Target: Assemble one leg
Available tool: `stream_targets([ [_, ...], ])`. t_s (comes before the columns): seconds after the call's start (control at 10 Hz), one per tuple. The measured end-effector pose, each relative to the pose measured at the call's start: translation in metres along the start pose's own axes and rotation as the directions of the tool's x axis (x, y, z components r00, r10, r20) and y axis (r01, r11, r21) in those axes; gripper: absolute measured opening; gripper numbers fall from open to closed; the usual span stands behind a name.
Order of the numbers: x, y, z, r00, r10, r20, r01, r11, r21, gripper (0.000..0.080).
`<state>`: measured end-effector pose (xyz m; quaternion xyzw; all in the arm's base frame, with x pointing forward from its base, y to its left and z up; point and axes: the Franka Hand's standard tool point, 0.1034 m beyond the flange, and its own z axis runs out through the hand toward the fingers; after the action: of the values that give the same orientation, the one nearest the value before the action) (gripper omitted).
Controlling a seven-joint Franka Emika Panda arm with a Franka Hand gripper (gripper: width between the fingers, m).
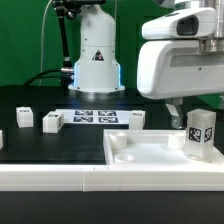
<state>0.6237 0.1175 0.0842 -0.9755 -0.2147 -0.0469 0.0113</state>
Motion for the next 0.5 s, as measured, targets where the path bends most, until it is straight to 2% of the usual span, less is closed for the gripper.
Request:
stream_targets([
  [0.1,-0.0001,0.0002,0.0,1.0,-0.001,0.0,0.001,1.0,0.0,0.054],
  [0.2,-0.0001,0.0002,0.0,1.0,0.0,0.0,0.0,1.0,0.0,0.0374],
  [0.3,-0.0001,0.0002,0.0,1.0,0.001,0.0,-0.001,1.0,0.0,0.0374],
  [0.4,-0.0001,0.0004,0.0,1.0,0.001,0.0,-0.001,1.0,0.0,0.0291],
  [0.5,-0.0001,0.0003,0.0,1.0,0.025,0.0,-0.025,1.0,0.001,0.0291],
])
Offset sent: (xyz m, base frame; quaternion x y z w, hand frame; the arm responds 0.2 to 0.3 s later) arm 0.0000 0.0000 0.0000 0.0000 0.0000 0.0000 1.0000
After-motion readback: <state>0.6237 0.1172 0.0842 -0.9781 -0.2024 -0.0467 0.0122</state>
